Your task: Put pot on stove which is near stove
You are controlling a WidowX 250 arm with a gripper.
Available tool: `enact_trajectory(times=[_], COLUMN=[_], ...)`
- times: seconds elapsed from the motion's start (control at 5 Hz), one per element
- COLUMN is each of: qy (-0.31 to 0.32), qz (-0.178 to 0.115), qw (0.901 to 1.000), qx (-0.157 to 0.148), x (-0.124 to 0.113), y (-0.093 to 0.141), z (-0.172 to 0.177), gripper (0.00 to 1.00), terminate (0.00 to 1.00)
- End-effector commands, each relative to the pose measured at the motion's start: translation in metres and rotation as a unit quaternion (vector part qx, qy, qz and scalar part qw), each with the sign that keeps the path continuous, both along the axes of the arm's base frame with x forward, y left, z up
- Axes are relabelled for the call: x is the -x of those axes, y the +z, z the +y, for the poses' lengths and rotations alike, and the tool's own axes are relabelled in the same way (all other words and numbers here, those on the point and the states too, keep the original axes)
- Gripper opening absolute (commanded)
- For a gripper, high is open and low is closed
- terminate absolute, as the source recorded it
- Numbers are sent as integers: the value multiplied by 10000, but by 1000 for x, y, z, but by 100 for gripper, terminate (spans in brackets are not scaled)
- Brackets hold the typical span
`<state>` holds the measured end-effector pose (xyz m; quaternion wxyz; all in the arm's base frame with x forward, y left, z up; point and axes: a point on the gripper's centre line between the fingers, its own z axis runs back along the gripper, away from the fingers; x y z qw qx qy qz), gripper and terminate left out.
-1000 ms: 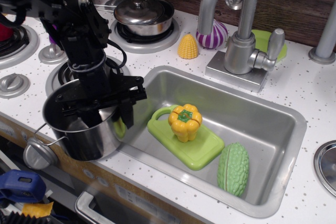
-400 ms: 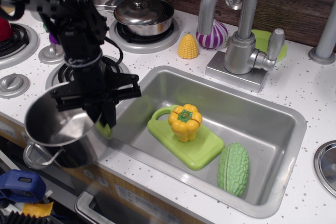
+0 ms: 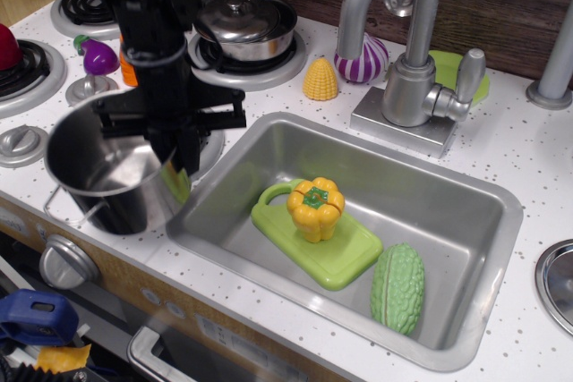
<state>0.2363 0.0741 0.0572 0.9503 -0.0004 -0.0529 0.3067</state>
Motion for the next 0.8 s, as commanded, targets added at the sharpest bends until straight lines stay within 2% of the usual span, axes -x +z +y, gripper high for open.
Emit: enact_trajectory(times=[0.0, 0.6], qy=[-360, -1154], qz=[-146, -274], qw=[9992, 9927], qx=[-18, 203], x=[-24, -50], y=[9, 1], z=[22, 50], gripper=[0, 0], terminate=[0, 0])
